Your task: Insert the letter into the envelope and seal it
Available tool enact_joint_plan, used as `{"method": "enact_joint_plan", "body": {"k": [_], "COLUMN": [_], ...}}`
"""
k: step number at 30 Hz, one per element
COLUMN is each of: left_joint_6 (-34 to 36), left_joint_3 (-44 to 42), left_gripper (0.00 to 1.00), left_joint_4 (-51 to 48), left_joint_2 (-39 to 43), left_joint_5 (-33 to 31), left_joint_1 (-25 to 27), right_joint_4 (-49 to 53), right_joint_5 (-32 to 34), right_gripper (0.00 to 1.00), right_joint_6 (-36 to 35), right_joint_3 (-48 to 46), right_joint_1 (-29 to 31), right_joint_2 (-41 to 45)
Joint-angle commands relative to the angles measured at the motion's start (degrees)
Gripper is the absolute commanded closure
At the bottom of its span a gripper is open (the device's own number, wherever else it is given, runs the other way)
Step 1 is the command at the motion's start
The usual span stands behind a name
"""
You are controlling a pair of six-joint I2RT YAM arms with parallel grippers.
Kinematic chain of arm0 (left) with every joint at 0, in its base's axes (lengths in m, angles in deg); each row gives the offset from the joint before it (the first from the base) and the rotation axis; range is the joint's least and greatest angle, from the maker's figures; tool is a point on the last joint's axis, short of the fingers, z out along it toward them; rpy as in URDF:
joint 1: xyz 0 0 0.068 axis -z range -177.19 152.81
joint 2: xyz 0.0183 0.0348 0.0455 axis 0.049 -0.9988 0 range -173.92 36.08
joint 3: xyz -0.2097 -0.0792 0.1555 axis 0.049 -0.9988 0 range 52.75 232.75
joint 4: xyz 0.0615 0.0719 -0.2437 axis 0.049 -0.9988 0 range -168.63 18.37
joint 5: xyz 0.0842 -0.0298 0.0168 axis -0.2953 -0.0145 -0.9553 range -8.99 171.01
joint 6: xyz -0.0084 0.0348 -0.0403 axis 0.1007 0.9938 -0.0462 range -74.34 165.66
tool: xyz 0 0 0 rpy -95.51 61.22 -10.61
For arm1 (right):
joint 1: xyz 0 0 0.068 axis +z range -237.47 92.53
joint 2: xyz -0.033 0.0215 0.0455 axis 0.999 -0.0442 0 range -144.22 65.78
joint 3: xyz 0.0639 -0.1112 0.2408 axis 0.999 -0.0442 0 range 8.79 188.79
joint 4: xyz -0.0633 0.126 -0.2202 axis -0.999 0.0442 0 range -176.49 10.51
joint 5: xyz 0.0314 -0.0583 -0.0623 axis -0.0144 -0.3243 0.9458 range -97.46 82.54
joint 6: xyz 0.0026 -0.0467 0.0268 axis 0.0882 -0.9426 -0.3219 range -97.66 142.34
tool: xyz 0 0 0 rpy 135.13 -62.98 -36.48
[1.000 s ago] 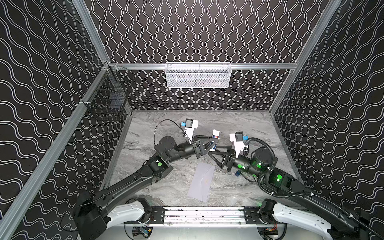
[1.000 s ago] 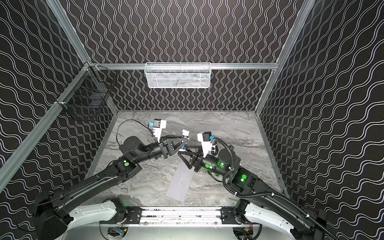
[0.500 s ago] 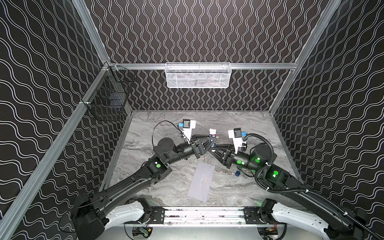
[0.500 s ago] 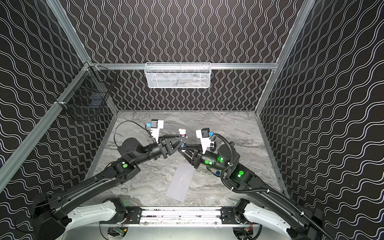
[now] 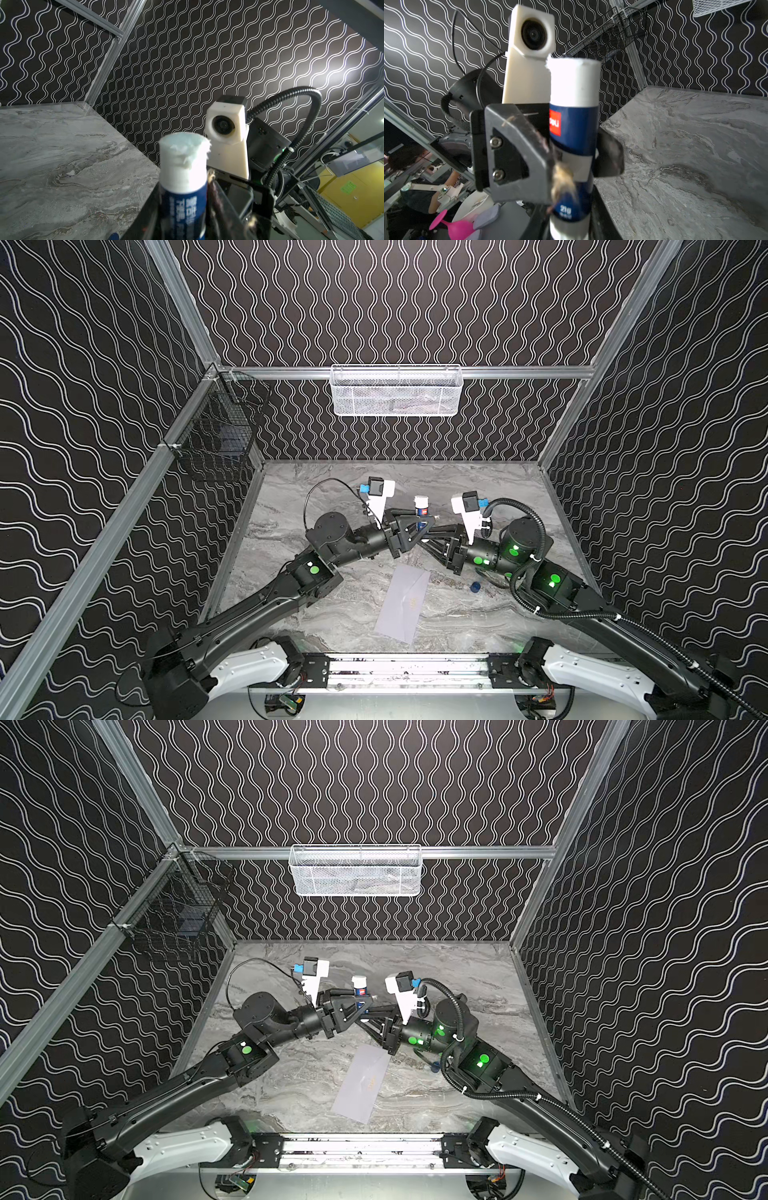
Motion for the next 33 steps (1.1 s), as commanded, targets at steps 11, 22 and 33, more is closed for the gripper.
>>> {"method": "enact_joint_plan", "body": {"k": [11, 22, 33], "left_joint_6": [4.0, 3.2, 2.9], "left_joint_3": [1.9, 2.8, 3.9], "left_gripper": [0.66, 0.93, 1.00], "left_joint_4": [-4.3, -4.5, -9.2], "left_joint_2": [0.6, 0.2, 2.0], "left_joint_5": [1.8, 2.4, -1.2], "left_joint_1": [-0.8, -1.3, -1.8], "right_joint_4": [11.2, 13.4, 17.6], "right_joint_5": [-4.5, -4.9, -3.3], "right_gripper": [1.00, 1.00, 1.00], "right_joint_6": [-8.5, -9.8, -11.1], "right_joint_3": [4.5, 6.5, 8.7], "right_joint_1": [-1.0, -1.4, -2.2], "right_joint_2": [-1.7, -1.9, -1.4]}}
